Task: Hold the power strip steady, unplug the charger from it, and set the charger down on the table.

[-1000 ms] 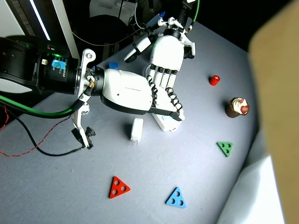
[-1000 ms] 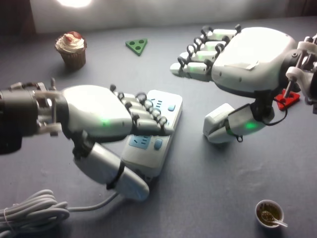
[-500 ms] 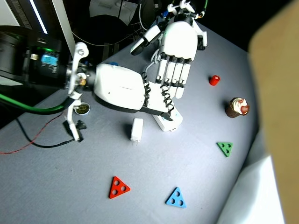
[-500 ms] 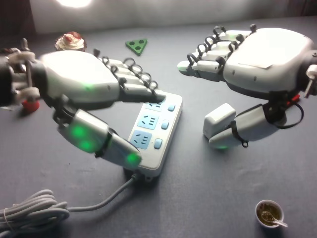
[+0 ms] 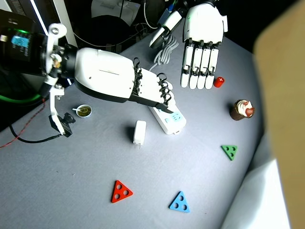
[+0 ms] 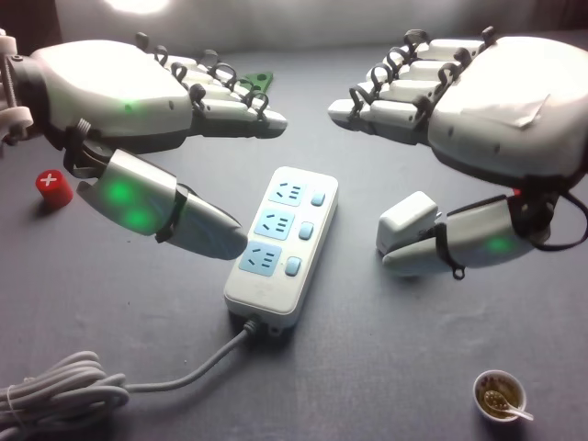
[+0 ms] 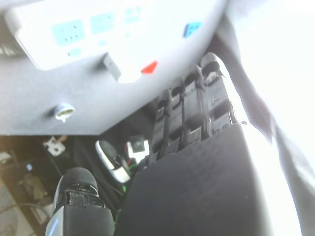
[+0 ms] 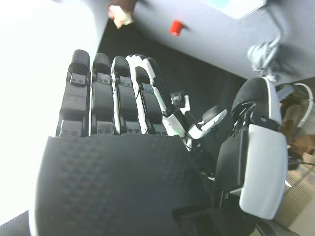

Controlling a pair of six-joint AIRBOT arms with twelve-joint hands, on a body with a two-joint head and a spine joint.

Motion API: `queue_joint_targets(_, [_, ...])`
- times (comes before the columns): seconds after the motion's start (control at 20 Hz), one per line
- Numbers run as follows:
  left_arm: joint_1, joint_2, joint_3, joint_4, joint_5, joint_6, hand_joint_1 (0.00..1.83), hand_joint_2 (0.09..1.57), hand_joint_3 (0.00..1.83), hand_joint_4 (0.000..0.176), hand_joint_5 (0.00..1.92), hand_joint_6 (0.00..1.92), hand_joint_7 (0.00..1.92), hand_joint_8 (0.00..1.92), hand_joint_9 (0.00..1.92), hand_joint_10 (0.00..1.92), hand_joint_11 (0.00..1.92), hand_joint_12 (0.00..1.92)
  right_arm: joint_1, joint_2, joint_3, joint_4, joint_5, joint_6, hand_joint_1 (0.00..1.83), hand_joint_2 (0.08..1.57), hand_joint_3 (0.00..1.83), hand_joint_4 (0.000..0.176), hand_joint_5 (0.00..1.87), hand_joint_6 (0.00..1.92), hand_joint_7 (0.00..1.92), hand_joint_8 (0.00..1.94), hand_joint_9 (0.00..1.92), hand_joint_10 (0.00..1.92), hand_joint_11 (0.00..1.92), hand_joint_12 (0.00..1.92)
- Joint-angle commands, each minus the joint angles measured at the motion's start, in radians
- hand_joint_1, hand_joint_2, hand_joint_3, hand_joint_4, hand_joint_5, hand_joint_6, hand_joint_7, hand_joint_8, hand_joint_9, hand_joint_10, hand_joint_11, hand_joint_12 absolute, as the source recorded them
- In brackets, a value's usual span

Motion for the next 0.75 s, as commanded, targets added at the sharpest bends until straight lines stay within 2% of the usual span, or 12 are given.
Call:
queue_joint_targets(0.0, [-0.022,0.009,-0.005,-0.035,-0.004,-0.005,0.00,0.96,0.00,0.000,0.10,0.00,0.13,0.00,0.13,0.00,0.10,0.04,0.008,0.008,-0.010,-0.035,0.130,0.001,0.25,0.98,0.00,0.000,0.11,0.00,0.18,0.00,0.17,0.00,0.13,0.17])
queue_joint_targets(0.35, [-0.040,0.006,-0.024,-0.031,0.002,-0.009,0.00,0.96,0.00,0.000,0.10,0.00,0.12,0.00,0.12,0.00,0.10,0.04,0.009,0.008,-0.038,-0.043,0.129,0.000,0.24,1.01,0.01,0.000,0.09,0.00,0.16,0.00,0.16,0.00,0.11,0.15])
queue_joint_targets(0.4, [-0.040,0.007,-0.025,-0.030,0.001,-0.011,0.00,0.96,0.00,0.000,0.10,0.00,0.12,0.00,0.12,0.00,0.10,0.04,0.009,0.008,-0.042,-0.043,0.129,0.000,0.29,1.01,0.00,0.000,0.11,0.01,0.17,0.01,0.17,0.00,0.11,0.15])
queue_joint_targets(0.7, [-0.038,0.008,-0.025,-0.027,-0.007,-0.012,0.00,0.96,0.00,0.000,0.10,0.00,0.12,0.00,0.12,0.00,0.11,0.04,0.008,0.013,-0.045,-0.038,0.136,0.003,0.25,1.02,0.01,0.000,0.10,0.00,0.18,0.00,0.16,0.00,0.11,0.14])
